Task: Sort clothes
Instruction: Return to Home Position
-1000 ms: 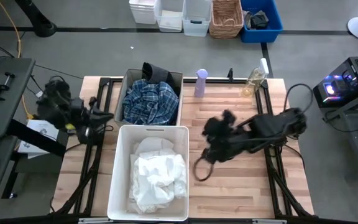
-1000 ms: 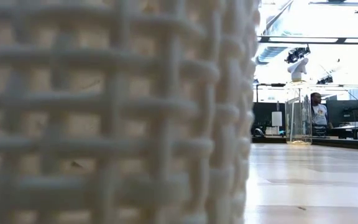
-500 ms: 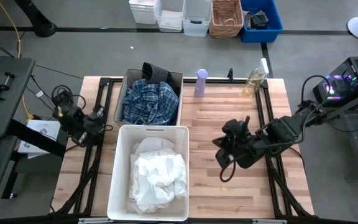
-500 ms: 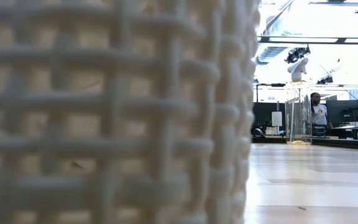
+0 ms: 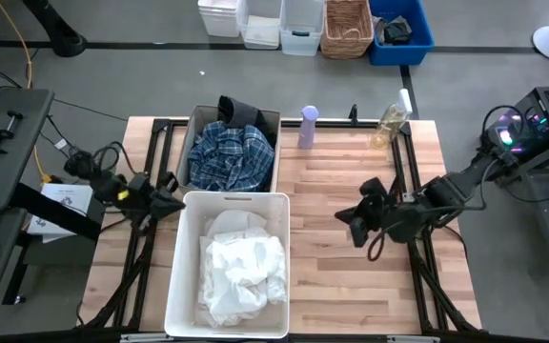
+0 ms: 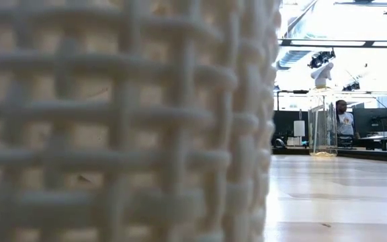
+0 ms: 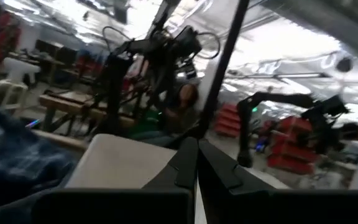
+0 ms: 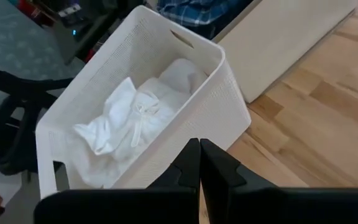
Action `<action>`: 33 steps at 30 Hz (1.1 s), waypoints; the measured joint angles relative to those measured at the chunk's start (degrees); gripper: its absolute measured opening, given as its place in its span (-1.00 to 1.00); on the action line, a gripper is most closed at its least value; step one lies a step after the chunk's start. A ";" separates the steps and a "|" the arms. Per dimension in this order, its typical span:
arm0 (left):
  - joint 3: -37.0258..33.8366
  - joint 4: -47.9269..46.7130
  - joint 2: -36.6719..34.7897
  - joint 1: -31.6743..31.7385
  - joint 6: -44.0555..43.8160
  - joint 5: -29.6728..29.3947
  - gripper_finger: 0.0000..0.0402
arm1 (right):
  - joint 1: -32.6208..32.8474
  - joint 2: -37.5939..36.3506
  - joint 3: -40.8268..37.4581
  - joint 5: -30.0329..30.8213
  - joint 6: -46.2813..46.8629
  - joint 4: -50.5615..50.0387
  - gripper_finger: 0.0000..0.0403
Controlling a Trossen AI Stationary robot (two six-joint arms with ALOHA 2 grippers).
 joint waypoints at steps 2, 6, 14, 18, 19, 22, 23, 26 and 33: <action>0.00 -0.53 0.00 3.09 -0.30 2.09 -1.00 | -0.04 -1.58 -0.55 0.25 -0.64 -0.58 -1.00; -0.06 0.23 -0.02 9.33 -0.31 5.97 -1.00 | -0.04 -4.61 -0.57 1.35 -3.11 -3.80 -1.00; -4.62 2.43 0.44 21.83 -4.88 12.02 -1.00 | -0.04 -12.08 -0.57 1.46 -4.82 -9.76 -1.00; -7.70 3.59 -0.05 24.46 -6.64 11.99 -1.00 | -0.02 -14.56 -0.57 1.44 -7.78 -10.43 -1.00; -9.03 4.86 -0.11 24.92 -8.28 11.94 -1.00 | -0.02 -15.07 -0.57 1.43 -8.33 -10.99 -1.00; -9.54 3.20 -0.01 25.49 -12.91 12.76 -1.00 | 0.04 -16.22 -0.57 1.86 -9.83 -13.94 -1.00; -9.60 3.80 0.02 25.50 -13.66 12.87 -1.00 | 0.04 -16.55 -0.57 1.95 -10.28 -14.85 -1.00; -9.77 5.38 -0.10 25.47 -15.50 13.25 -1.00 | 0.09 -17.91 -1.46 1.66 -12.83 -15.08 -1.00; -9.83 6.39 -0.09 25.42 -18.82 13.15 -1.00 | 1.17 -30.97 -27.21 -0.32 -20.86 15.26 -1.00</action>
